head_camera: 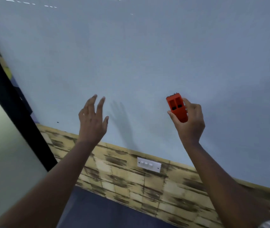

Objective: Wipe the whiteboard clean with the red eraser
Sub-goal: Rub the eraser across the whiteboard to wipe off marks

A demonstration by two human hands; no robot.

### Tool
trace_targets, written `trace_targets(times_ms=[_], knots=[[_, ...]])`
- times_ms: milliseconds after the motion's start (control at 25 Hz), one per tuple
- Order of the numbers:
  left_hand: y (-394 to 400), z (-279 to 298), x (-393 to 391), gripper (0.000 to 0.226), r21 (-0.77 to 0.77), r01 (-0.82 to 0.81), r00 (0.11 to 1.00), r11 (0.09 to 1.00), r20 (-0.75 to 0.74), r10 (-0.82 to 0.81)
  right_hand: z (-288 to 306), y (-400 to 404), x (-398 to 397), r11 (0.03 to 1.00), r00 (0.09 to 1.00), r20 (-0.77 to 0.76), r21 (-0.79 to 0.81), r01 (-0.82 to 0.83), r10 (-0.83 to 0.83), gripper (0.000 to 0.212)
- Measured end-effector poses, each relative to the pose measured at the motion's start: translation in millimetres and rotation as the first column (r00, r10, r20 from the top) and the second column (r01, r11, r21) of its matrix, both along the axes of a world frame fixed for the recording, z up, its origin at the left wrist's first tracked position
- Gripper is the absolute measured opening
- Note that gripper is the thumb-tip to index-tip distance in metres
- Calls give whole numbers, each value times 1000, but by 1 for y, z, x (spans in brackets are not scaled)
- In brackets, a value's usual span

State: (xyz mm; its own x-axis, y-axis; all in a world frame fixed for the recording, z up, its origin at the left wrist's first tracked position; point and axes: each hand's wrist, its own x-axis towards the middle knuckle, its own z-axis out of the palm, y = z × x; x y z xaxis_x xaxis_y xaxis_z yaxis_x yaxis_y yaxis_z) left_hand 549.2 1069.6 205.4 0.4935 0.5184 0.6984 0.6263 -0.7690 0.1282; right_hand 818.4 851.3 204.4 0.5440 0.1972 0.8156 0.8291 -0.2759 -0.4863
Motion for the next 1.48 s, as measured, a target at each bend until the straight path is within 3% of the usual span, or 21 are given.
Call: trace_targets(times_ms=[160,400,560,680,920,1000,1080,1160,1240,1360,1480], knots=[[43,4,20,73,123,133,989,983,-83,-124,37,97,-23,992,980,201,119,-33,8,64],[123,44,26,67,160,140,983,977,96,-156,84,199,-61,986,919,393,163,-41,-27,50],[204,50,-1,71,203,107,982,973,130,-135,91,251,-83,994,877,480,105,-22,-32,47],[258,47,-25,85,194,118,981,974,127,-145,82,284,-111,996,888,458,85,15,-53,48],[372,-22,-102,98,77,164,984,983,63,-169,19,342,-175,991,948,290,46,126,-134,54],[392,-53,-113,97,61,177,984,982,25,-179,-28,352,-196,990,981,134,36,135,-139,57],[401,-81,-117,93,62,201,979,978,14,-203,-79,355,-220,985,979,-158,91,146,-130,58],[409,-107,-123,94,42,213,977,976,13,-214,-122,359,-242,952,867,-485,191,238,-119,57],[418,-130,-130,98,33,203,979,979,6,-203,-147,365,-257,912,710,-696,216,348,-107,55],[425,-155,-135,101,-25,221,975,975,23,-221,-173,386,-269,903,606,-792,201,379,-78,53],[426,-173,-139,103,-91,235,972,968,10,-235,-195,418,-285,942,620,-768,66,328,-162,54]])
